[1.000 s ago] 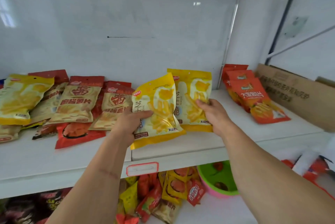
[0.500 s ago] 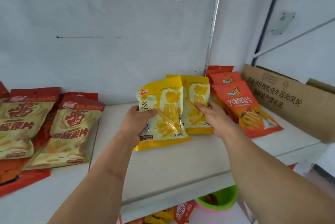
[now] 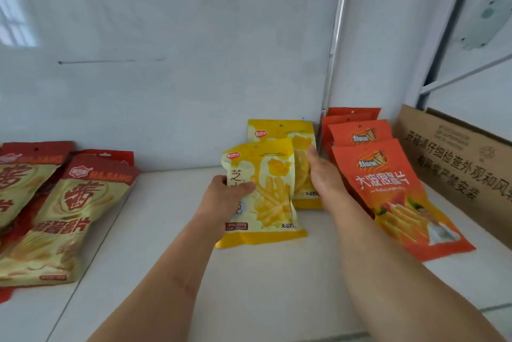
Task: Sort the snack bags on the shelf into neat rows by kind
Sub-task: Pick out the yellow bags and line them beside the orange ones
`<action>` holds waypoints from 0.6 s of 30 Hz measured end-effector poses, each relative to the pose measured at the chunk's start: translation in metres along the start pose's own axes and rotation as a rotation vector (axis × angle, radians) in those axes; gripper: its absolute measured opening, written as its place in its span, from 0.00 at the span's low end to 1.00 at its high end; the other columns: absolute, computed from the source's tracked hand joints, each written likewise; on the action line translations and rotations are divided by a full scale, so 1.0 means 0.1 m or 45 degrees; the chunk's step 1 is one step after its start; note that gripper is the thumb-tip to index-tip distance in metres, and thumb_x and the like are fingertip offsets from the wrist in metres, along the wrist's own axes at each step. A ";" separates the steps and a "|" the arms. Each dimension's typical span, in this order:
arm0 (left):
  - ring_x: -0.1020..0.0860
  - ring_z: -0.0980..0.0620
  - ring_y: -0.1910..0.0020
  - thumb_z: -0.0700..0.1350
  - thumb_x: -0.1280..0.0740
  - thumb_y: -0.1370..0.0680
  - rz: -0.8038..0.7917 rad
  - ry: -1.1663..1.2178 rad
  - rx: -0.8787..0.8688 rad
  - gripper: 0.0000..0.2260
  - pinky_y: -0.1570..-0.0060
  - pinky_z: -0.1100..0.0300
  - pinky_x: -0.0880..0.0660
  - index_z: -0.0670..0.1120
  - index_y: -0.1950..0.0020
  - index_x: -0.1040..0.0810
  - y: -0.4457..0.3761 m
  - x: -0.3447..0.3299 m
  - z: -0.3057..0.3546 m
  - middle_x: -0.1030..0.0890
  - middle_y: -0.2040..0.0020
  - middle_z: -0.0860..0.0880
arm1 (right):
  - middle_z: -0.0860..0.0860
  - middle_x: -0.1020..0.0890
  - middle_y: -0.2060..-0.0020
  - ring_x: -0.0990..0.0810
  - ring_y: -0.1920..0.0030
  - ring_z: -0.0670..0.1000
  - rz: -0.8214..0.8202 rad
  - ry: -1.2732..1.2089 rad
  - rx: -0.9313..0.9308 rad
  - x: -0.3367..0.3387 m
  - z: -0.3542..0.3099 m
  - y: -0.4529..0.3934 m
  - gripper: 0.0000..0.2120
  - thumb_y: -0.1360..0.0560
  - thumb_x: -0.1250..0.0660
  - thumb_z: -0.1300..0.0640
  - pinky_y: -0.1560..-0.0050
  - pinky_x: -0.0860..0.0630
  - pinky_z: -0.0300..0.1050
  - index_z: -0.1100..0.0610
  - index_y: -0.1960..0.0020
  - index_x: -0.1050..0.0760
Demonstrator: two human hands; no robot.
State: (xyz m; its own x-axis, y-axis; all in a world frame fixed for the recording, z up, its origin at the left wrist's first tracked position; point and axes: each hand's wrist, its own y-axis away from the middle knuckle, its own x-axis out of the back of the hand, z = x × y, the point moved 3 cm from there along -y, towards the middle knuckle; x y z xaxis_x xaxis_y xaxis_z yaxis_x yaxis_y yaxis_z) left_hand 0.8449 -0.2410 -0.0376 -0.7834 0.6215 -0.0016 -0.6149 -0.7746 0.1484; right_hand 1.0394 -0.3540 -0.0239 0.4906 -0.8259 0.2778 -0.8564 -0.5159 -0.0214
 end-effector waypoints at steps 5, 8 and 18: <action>0.15 0.46 0.55 0.49 0.24 0.27 0.207 -0.069 -0.026 0.17 0.53 0.46 0.17 0.47 0.42 0.24 -0.09 -0.37 -0.07 0.14 0.51 0.48 | 0.62 0.23 0.34 0.27 0.33 0.60 -0.019 0.033 0.030 0.06 0.05 -0.15 0.36 0.17 0.55 0.36 0.35 0.34 0.50 0.63 0.32 0.26; 0.17 0.49 0.53 0.51 0.24 0.27 0.279 -0.182 -0.079 0.18 0.60 0.55 0.21 0.48 0.42 0.24 -0.11 -0.52 -0.06 0.17 0.48 0.49 | 0.58 0.27 0.29 0.30 0.29 0.58 -0.081 0.008 0.012 0.05 0.13 -0.22 0.42 0.23 0.54 0.28 0.30 0.36 0.50 0.59 0.27 0.30; 0.21 0.55 0.54 0.55 0.26 0.25 0.311 -0.323 -0.059 0.20 0.63 0.59 0.27 0.48 0.39 0.26 -0.11 -0.74 -0.10 0.19 0.51 0.53 | 0.51 0.18 0.42 0.19 0.41 0.55 -0.161 0.017 0.048 0.06 0.29 -0.38 0.26 0.26 0.32 0.37 0.38 0.23 0.52 0.55 0.36 0.22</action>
State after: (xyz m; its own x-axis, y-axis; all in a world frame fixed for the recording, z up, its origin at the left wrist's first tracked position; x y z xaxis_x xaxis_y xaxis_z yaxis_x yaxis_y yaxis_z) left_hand 0.9087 -0.2791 -0.0489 -0.8638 0.4221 0.2751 -0.4203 -0.9048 0.0688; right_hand 1.0797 -0.3458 -0.0496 0.5920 -0.7507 0.2930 -0.7810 -0.6242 -0.0212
